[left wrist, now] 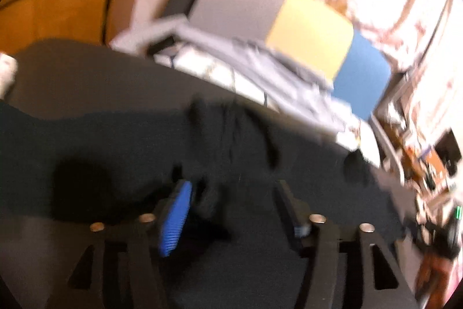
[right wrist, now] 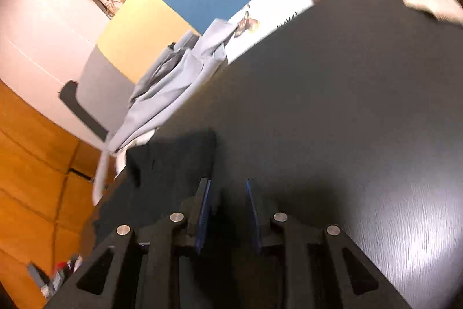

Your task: Fold clothes

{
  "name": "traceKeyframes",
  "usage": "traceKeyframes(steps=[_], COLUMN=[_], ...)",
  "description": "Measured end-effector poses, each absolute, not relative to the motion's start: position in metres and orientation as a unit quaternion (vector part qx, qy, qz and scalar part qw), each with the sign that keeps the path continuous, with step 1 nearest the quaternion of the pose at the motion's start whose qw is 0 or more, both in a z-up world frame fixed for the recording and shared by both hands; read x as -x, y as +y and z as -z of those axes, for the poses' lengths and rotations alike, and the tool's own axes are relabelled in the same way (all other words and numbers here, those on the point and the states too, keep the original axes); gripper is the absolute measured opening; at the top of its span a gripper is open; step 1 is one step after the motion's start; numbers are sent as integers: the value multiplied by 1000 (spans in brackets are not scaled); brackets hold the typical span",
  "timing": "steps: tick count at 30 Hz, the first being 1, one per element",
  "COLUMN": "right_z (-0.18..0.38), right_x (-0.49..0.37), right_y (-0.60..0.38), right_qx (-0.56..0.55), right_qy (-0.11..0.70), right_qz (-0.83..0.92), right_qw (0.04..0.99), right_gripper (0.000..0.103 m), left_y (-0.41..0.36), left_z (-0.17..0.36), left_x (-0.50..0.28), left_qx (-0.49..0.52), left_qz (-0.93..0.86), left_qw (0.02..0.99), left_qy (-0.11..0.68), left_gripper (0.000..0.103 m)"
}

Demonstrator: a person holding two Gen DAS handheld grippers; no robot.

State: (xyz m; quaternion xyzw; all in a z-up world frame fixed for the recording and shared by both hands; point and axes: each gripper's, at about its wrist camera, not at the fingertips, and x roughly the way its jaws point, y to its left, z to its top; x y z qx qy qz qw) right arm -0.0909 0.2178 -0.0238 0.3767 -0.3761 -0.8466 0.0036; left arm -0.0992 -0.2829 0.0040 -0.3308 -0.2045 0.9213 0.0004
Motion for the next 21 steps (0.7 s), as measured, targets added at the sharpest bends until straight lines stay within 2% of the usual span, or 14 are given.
traceKeyframes(steps=[4,10,15,17,21], right_z=[39,46,42,40,37], right_x=[73,76,71,69,66], right_y=[212,201,194,191,185], right_qx=[-373,-366,-379,-383,-392], right_qy=[-414,-420,-372,-353,-313], right_qz=[829,827,842,847,857], right_qw=[42,74,95,103,119], right_gripper=[25,25,25,25,25], left_y=[-253,-114,7,40,76], left_z=[-38,-55,-35,-20,5], left_x=[102,145,193,210,237], left_qx=[294,327,367,380,397], left_qz=[-935,-938,-905,-894,-877], left_qw=[-4,111,187,186,175], left_qy=[-198,-37,105,150,205], left_gripper=[80,80,80,76,76])
